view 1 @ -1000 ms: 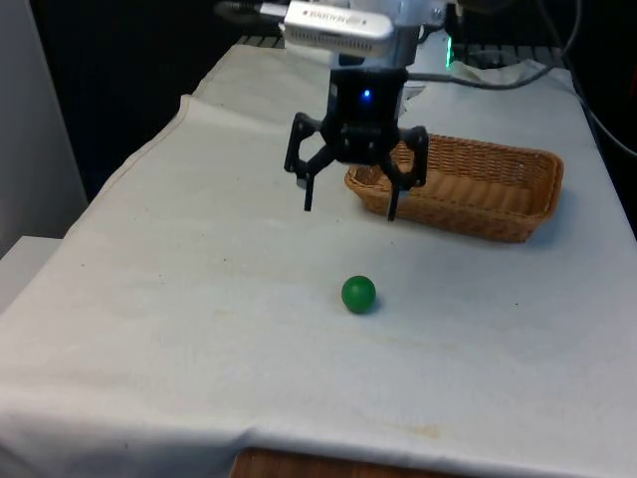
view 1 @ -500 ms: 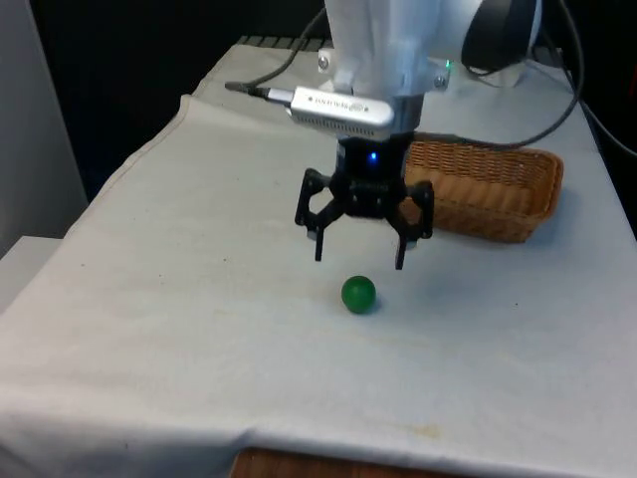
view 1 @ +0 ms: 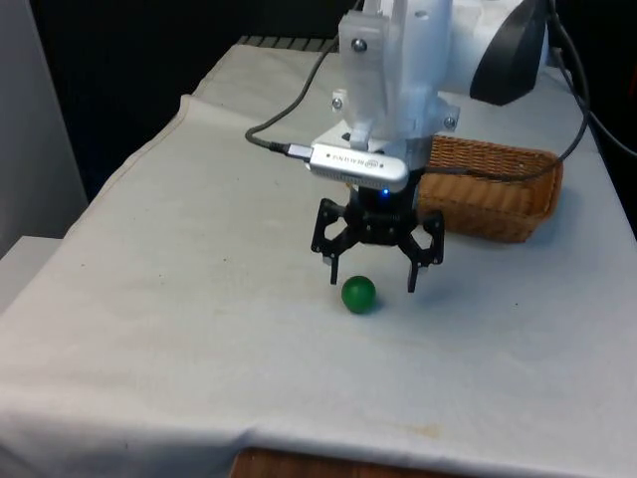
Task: Pick up the ball and place it into the basket.
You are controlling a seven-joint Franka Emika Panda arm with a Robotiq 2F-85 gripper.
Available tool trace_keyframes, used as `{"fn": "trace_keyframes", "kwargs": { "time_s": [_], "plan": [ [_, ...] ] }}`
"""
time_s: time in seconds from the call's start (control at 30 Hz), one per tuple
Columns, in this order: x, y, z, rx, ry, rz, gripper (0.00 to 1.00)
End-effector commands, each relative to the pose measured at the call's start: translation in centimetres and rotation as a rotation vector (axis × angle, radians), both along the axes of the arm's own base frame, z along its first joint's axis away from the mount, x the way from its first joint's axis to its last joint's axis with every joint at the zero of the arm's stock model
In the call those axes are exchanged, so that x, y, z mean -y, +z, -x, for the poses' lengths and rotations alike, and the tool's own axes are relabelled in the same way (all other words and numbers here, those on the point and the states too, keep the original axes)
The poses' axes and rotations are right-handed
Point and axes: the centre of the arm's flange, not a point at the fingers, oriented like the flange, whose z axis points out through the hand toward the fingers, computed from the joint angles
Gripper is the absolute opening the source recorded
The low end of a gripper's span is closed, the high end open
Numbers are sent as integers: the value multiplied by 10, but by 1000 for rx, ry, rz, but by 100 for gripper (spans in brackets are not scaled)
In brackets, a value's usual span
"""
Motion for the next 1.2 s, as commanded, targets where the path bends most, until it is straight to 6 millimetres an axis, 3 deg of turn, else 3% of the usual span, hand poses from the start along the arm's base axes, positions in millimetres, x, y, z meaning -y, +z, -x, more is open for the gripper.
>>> {"fn": "trace_keyframes", "kwargs": {
  "time_s": [0.0, 0.3, 0.57, 0.8, 1.17],
  "plan": [
    [0, -3, 1, -3, -1, 0, 100],
    [31, -26, 5, -23, -11, -8, 100],
    [44, -22, 4, -2, -13, -15, 100],
    [48, -16, 1, 30, -12, -28, 100],
    [45, -25, 3, 44, -13, -77, 100]
  ]
}}
